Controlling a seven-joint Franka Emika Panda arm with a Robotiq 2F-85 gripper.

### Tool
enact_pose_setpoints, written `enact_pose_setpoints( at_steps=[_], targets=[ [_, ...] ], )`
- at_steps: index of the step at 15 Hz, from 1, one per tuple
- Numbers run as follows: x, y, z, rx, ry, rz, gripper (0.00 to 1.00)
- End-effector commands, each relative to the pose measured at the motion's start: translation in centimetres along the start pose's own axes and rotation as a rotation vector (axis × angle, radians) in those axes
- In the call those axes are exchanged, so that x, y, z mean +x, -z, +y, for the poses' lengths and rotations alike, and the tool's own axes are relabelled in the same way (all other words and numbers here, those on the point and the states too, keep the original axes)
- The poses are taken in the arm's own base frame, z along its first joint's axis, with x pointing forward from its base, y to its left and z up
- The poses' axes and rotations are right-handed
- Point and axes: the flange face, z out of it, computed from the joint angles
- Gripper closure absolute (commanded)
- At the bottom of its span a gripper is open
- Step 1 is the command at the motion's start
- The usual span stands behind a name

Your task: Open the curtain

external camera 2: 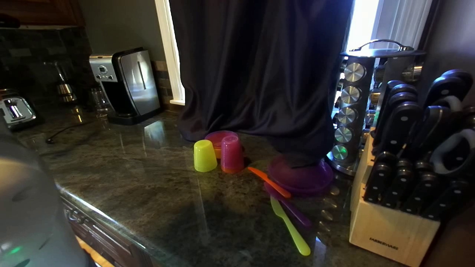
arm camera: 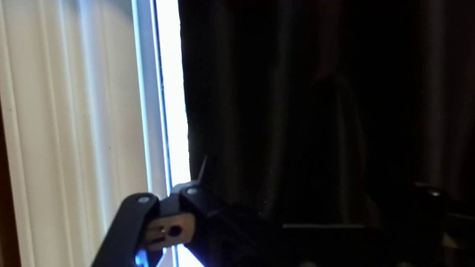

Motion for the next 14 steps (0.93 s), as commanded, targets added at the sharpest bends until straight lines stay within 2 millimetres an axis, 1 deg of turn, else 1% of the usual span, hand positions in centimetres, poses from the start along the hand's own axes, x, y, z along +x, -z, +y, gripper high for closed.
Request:
enact_pose_setpoints(
  at_steps=[1, 3, 6, 14],
  targets=[
    [0.4, 0.3, 1.2, -0.033, 0.045, 0.044, 0.0],
    [0.3, 0.0, 1.6, -0.033, 0.062, 0.051, 0.0],
    [-0.2, -1.1, 2.2, -0.005, 0.084, 0.059, 0.0],
    [-0.8, -3.7, 4.7, 0.074, 0.13, 0.118, 0.01]
  ],
)
